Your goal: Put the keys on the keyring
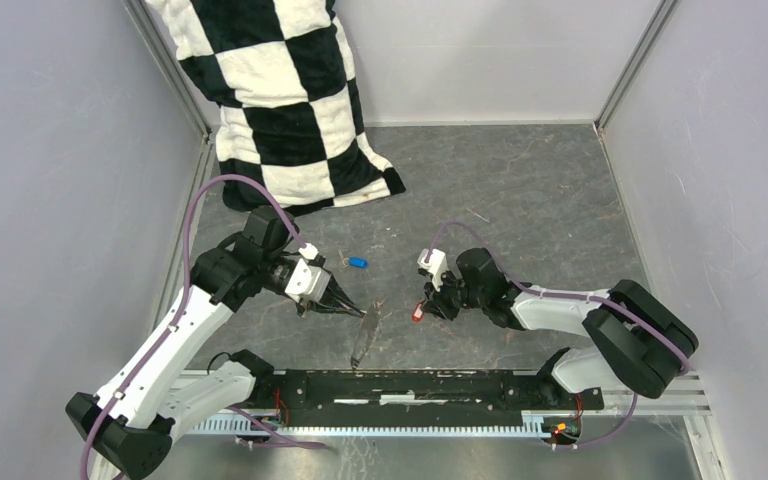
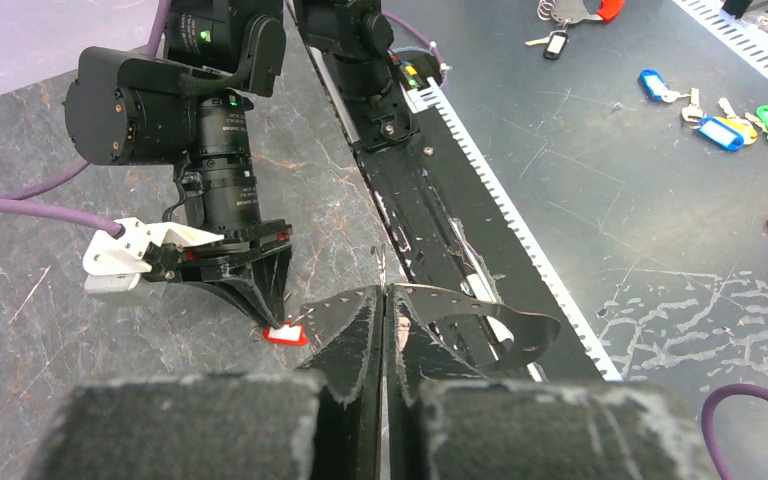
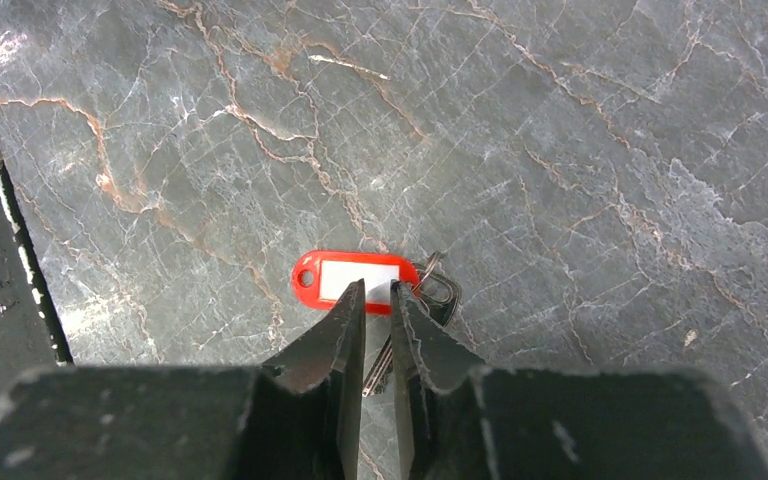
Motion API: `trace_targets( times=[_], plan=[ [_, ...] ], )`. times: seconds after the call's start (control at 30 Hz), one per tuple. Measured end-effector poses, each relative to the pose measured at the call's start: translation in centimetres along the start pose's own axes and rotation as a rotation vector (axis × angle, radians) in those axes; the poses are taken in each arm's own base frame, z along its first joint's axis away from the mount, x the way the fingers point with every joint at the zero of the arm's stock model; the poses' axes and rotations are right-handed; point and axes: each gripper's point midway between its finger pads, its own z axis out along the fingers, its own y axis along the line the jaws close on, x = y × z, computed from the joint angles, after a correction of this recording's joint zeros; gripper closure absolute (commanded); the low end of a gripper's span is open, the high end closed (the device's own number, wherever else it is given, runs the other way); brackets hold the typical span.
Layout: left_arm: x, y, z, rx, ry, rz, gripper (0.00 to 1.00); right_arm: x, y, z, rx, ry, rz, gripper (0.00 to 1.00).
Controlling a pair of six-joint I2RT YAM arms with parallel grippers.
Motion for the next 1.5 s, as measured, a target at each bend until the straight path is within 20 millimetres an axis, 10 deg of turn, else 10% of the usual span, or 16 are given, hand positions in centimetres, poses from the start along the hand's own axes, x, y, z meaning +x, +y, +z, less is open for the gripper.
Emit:
trace_targets(
  times=[0.97,1.33,1.5],
  plan=[
    [0.0,-0.3,-0.1,0.002,0.001,-0.007,0.98,-0.4,-0.8,0.7,0.011,-0.009,-0.017,0.99],
    [0.3,-0.6,0.0,0.007,0.002,-0.023,0.98,-6.3,1.1,-3.3,0.011,-0.274,-0.268,1.0],
    [0.4,-0.7,0.0,0.01,0.001,-0.03,0.98,-6.5,0.9,-3.6,0.04,-0.272,-0.283,0.58]
  ],
)
